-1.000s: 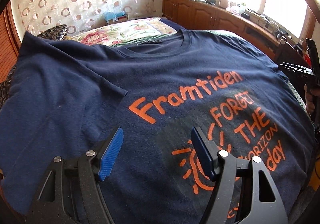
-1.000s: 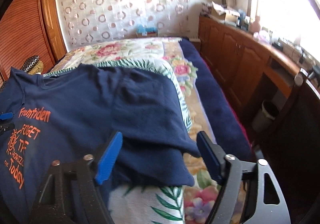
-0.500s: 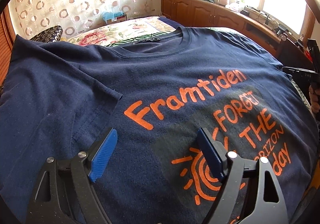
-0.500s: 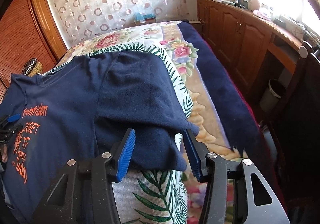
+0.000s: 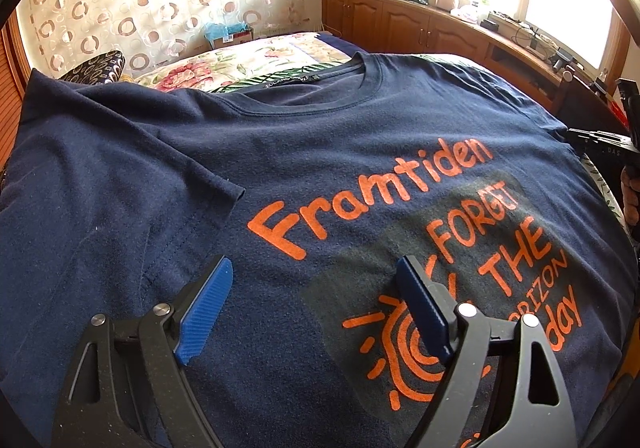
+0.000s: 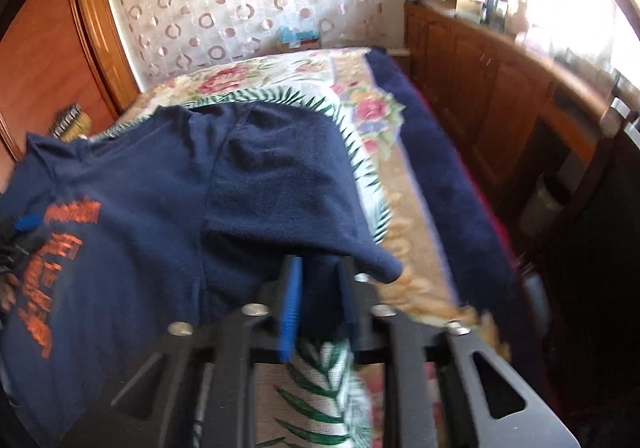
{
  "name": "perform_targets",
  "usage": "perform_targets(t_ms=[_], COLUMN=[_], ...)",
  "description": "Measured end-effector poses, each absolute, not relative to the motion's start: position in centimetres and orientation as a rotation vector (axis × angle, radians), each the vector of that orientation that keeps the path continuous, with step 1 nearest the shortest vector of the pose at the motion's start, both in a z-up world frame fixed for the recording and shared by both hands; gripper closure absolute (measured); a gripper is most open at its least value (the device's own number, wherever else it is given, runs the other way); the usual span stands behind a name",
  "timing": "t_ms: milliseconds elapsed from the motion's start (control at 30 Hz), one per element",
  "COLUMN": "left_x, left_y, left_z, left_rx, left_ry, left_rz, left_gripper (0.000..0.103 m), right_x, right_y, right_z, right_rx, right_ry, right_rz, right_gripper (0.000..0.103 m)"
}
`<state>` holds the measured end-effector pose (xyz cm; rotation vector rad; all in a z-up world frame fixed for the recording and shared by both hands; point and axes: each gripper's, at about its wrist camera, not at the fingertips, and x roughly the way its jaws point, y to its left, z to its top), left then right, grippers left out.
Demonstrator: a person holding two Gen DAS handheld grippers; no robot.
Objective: Fold small clothes
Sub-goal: 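Fold the grasped side over toward the center, open right tool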
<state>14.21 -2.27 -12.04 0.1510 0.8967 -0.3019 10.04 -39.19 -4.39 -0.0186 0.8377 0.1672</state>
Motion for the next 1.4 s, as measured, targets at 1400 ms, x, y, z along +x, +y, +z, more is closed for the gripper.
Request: perform_targets(t_ms=[1400], left_x=[13.2], left_y=[-2.0], left_z=[-11.2], left_rx=[0.182], left_ry=[0.863], left_rz=[-0.279], left_gripper=[0.012], right_x=[8.3], right_y=[-30.5], right_z=[-2.1], right_rx=[-0.096], right_ry=[0.691], right_rz=[0.369], right_gripper=[0.062])
